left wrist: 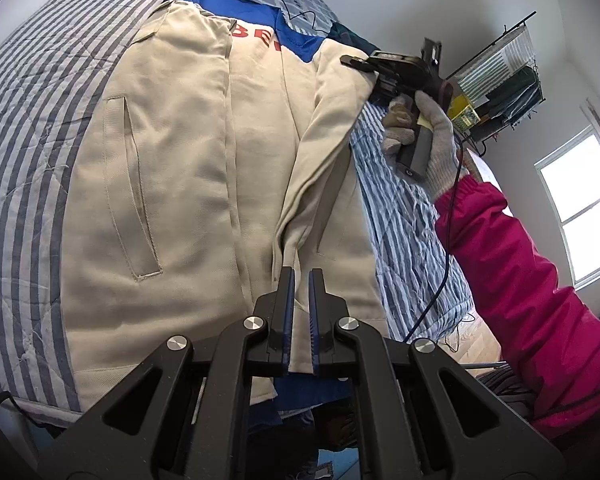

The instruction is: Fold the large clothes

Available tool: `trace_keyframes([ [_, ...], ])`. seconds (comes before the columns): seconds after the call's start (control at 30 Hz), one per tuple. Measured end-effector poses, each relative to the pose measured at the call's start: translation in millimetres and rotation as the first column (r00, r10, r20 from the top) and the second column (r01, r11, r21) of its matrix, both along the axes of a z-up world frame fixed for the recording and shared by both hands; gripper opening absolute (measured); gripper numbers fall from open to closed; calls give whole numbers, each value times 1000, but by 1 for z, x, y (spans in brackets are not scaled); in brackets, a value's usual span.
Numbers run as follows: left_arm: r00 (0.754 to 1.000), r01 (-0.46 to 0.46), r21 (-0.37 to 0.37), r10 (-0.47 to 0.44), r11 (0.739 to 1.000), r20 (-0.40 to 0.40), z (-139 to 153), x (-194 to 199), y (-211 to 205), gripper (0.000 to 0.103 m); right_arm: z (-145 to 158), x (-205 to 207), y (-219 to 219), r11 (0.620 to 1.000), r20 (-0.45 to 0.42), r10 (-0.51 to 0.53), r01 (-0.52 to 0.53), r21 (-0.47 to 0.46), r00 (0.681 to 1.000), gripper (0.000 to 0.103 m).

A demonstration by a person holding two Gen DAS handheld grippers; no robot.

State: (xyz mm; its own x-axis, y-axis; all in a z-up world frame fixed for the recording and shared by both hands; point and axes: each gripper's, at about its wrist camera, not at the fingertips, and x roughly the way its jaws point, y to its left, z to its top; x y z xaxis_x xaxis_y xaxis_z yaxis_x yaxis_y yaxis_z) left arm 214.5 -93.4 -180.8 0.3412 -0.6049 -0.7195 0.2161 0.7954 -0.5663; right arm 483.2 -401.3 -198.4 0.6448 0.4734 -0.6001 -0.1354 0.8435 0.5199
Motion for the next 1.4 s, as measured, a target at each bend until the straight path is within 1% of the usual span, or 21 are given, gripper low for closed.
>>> trace_keyframes([
  [0.1, 1000, 1, -3, -1, 1000, 4, 3, -4, 5, 3, 13, 9, 38, 990, 0, 39, -39, -133, 999, 2],
  [0.2, 1000, -9, -6, 9, 1000, 4, 4, -6, 12, 3, 15, 16, 69, 977, -10, 71, -71, -200, 997, 2],
  [0.27, 1000, -21, -10, 21, 1000, 4, 4, -6, 17, 3, 9, 14, 84, 970, -23, 93, -96, -221, 995, 2],
  [0.37, 999, -40, -18, 40, 999, 6, 7, -7, 25, 3, -4, 24, 110, 954, -60, 114, -126, -272, 992, 2],
  [0.53, 999, -48, -29, 48, 998, 5, 10, -11, 31, 3, -32, 37, 154, 902, -135, 149, -191, -388, 980, 2],
  [0.57, 999, -45, -30, 45, 999, 6, 11, -11, 31, 3, -36, 39, 159, 893, -150, 175, -221, -393, 973, 9],
  [0.6, 999, -43, -29, 43, 999, 7, 12, -13, 32, 3, -38, 38, 164, 886, -158, 189, -238, -398, 969, 21],
  [0.63, 999, -41, -27, 41, 999, 9, 12, -13, 31, 3, -36, 36, 164, 886, -158, 202, -249, -390, 967, 31],
  [0.67, 999, -39, -27, 40, 999, 9, 13, -13, 31, 3, -30, 33, 163, 896, -147, 226, -264, -356, 963, 43],
  [0.77, 999, -37, -30, 37, 999, -3, 10, -12, 30, 3, -8, 19, 153, 917, -102, 260, -279, -284, 960, 44],
  [0.8, 999, -35, -29, 35, 999, -9, 9, -12, 30, 3, 2, 10, 146, 925, -91, 270, -285, -250, 958, 44],
  [0.83, 999, -34, -28, 34, 999, -13, 9, -13, 29, 3, 10, 3, 142, 926, -84, 279, -291, -241, 957, 44],
  [0.93, 1000, -17, -26, 16, 1000, -20, 7, -14, 26, 3, 33, -29, 131, 916, -62, 298, -304, -262, 952, 44],
  [1.0, 999, -24, -35, 23, 999, -28, 6, -13, 28, 13, 45, -59, 119, 915, -57, 311, -316, -251, 949, 44],
  [1.03, 999, -28, -51, 27, 998, -38, 4, -13, 30, 29, 51, -73, 115, 915, -55, 315, -318, -248, 948, 44],
  [1.07, 998, -33, -62, 30, 998, -47, 3, -12, 32, 41, 54, -86, 109, 915, -54, 315, -319, -246, 947, 44],
  [1.13, 998, -48, -79, 44, 996, -52, 2, -14, 36, 42, 59, -122, 97, 915, -58, 312, -316, -251, 948, 44],
  [1.2, 999, -38, -61, 36, 997, -35, 2, -16, 35, 42, 58, -155, 86, 916, -81, 299, -310, -254, 951, 44],
  [1.33, 999, -25, -91, 20, 996, -48, -1, -18, 29, 42, 47, -222, 72, 916, -132, 289, -314, -251, 948, 44],
  [1.4, 998, -12, -114, 4, 993, -68, -5, -15, 24, 42, 38, -252, 68, 912, -158, 272, -307, -273, 949, 44],
])
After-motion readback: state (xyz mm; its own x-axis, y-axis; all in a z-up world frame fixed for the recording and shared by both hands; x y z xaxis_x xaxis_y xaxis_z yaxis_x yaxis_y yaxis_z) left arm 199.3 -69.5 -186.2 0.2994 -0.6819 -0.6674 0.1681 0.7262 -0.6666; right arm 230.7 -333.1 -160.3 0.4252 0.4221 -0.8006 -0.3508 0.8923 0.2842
